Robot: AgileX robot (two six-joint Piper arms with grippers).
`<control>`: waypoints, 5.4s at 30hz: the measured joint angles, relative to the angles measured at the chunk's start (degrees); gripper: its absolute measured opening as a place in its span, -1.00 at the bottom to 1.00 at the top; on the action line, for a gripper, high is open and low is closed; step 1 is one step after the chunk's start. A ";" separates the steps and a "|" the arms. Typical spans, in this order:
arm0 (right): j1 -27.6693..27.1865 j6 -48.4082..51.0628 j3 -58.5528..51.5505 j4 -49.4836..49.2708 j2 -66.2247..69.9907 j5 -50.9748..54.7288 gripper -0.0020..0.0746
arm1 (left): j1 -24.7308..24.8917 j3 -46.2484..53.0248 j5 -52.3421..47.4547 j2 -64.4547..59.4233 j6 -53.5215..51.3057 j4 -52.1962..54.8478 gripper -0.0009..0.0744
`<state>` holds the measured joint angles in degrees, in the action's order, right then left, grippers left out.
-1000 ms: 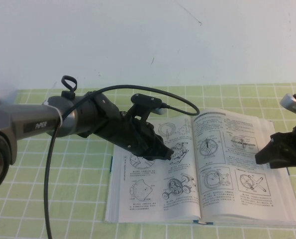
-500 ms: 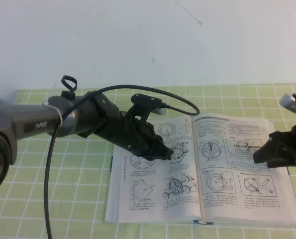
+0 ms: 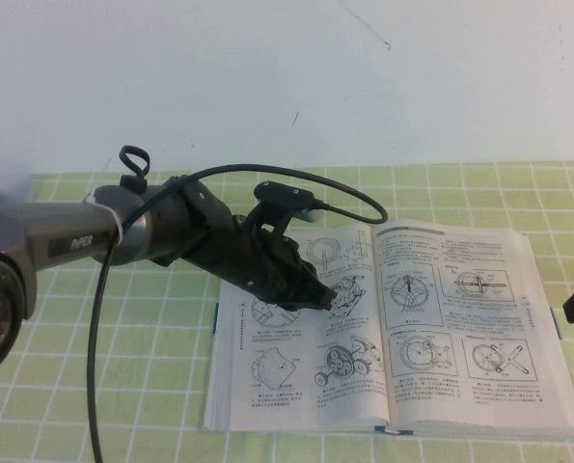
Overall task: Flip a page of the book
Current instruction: Open the closed book
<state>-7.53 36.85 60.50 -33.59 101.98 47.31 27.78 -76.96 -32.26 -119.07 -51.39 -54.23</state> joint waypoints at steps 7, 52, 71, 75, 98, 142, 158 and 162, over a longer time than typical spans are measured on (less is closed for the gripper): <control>-0.09 4.54 -1.06 -9.61 3.60 -1.51 -0.01 | 0.00 0.00 -0.05 0.00 0.00 -0.15 -0.99; -0.67 17.50 -1.06 -30.85 12.90 1.86 0.23 | -0.34 -0.27 -1.31 -0.35 -0.48 -0.34 -0.99; -0.67 19.93 -1.06 -35.37 13.23 4.49 0.23 | -0.43 -0.35 -1.71 -0.47 -0.60 -0.73 -0.99; -0.56 20.30 -1.06 -37.06 13.23 6.04 0.23 | -0.43 -0.35 -1.86 -0.47 -0.60 -1.04 -0.99; -0.44 22.17 -1.06 -39.54 13.23 8.62 0.23 | -0.43 -0.35 -2.03 -0.47 -0.88 -1.46 -0.99; -0.35 4.08 13.26 -7.58 15.72 13.37 0.23 | -0.43 -0.49 -2.56 -0.47 -2.96 -1.94 -0.99; -0.35 6.04 13.26 -12.06 17.30 13.10 0.23 | -0.43 -0.49 -2.56 -0.47 -3.04 -1.94 -0.99; -0.21 6.72 13.26 -13.74 17.43 13.10 0.23 | -0.43 -0.49 -2.56 -0.47 -3.04 -1.94 -0.99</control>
<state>-7.75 43.57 73.75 -47.33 119.41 60.40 27.35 -77.45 -34.82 -119.54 -54.43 -56.17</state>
